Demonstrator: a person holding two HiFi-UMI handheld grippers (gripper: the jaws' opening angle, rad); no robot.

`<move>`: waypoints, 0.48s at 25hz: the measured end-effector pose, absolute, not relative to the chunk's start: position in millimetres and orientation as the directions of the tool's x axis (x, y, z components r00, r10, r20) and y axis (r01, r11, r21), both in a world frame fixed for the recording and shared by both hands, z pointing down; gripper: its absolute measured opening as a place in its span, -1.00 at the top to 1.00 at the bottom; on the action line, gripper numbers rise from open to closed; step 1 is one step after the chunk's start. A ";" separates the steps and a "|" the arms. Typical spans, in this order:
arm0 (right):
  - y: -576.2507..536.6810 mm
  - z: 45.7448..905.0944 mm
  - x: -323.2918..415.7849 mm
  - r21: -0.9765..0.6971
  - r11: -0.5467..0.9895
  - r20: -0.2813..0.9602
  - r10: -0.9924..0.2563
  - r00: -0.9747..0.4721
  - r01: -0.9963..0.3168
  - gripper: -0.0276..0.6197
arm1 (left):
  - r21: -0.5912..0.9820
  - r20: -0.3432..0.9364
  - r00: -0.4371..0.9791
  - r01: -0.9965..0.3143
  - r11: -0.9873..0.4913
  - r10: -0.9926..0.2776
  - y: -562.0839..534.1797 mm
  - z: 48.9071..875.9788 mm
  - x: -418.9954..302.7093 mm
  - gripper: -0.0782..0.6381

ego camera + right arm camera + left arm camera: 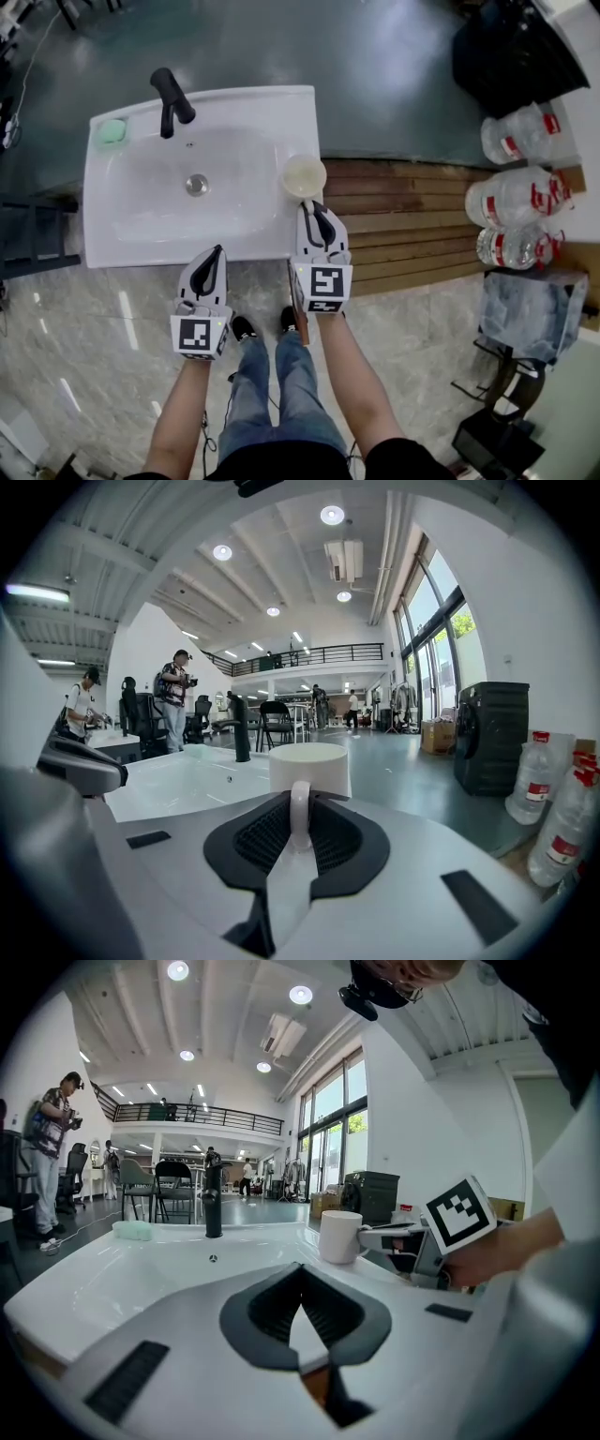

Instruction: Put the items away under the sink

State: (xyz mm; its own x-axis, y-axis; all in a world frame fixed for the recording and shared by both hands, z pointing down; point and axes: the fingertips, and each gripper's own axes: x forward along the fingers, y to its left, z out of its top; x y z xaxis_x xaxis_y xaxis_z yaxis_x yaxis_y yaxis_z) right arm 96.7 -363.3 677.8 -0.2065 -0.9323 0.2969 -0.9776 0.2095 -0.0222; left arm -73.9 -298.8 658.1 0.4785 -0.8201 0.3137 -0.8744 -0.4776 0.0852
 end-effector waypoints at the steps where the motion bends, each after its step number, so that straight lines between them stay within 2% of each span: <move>1: -362.6 675.3 94.5 -0.028 0.218 0.285 -0.934 -0.217 -0.975 0.73 | 0.085 0.316 0.472 -0.878 -0.470 -0.823 -298.7 655.1 -75.2 0.76; 12: -328.5 636.1 72.6 -0.044 0.280 0.211 -0.936 -0.283 -0.959 0.75 | 0.075 0.324 0.404 -0.912 -0.403 -0.855 -262.9 643.9 -109.6 0.76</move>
